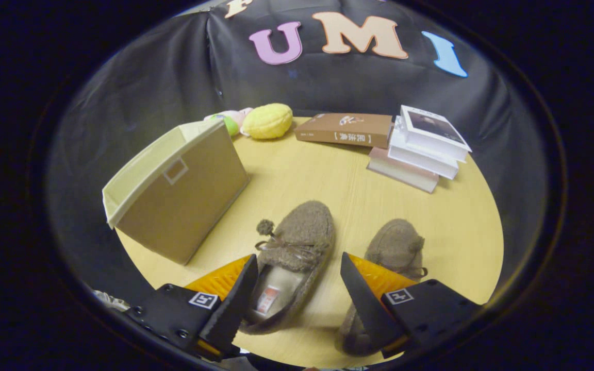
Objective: Open the storage box then place both shoes into the box .Put the left shoe in first, then the right shoe, with the right side of both shoes facing outward in a uniform manner.
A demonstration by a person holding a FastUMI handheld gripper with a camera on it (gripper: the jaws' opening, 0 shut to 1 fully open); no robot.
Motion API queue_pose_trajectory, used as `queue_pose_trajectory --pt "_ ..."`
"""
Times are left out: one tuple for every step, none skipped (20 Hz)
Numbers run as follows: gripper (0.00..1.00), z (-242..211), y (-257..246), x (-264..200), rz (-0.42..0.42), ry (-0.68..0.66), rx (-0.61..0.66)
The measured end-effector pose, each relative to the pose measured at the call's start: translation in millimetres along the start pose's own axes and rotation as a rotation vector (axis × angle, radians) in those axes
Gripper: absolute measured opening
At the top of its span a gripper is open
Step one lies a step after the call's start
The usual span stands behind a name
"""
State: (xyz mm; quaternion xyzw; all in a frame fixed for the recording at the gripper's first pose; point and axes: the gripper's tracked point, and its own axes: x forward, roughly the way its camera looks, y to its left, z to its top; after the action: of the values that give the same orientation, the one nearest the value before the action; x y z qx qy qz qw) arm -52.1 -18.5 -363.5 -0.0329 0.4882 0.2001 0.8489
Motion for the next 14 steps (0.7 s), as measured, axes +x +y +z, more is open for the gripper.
queue_pose_trajectory --pt "0.97 -5.8 -1.6 1.5 -0.006 0.017 -0.012" --pt "0.95 -11.9 -3.8 3.6 -0.010 0.037 -0.016" --pt "0.93 -17.4 -5.1 5.1 -0.008 0.058 -0.010" --pt "0.91 -21.8 -7.0 8.8 -0.005 0.079 -0.003" --pt "0.89 -26.8 -5.3 10.4 0.005 0.103 0.008" --pt "0.87 -30.4 -5.3 12.4 0.009 0.122 0.017" --pt "0.85 -33.9 -5.1 15.0 0.011 0.142 0.019" --pt "0.76 -36.3 -6.8 15.8 0.006 0.151 0.015" --pt "0.68 -37.9 -4.9 15.6 0.009 0.165 0.017" --pt "0.59 -40.1 -2.2 14.5 0.016 0.173 0.027" --pt "0.51 -40.2 -2.7 14.8 0.008 0.177 0.031" --pt "0.43 -41.0 -3.4 15.0 0.006 0.187 0.037" --pt "0.34 -42.7 -2.3 14.7 0.006 0.202 0.043" --pt "0.26 -41.9 -8.7 14.7 -0.028 0.205 0.045"
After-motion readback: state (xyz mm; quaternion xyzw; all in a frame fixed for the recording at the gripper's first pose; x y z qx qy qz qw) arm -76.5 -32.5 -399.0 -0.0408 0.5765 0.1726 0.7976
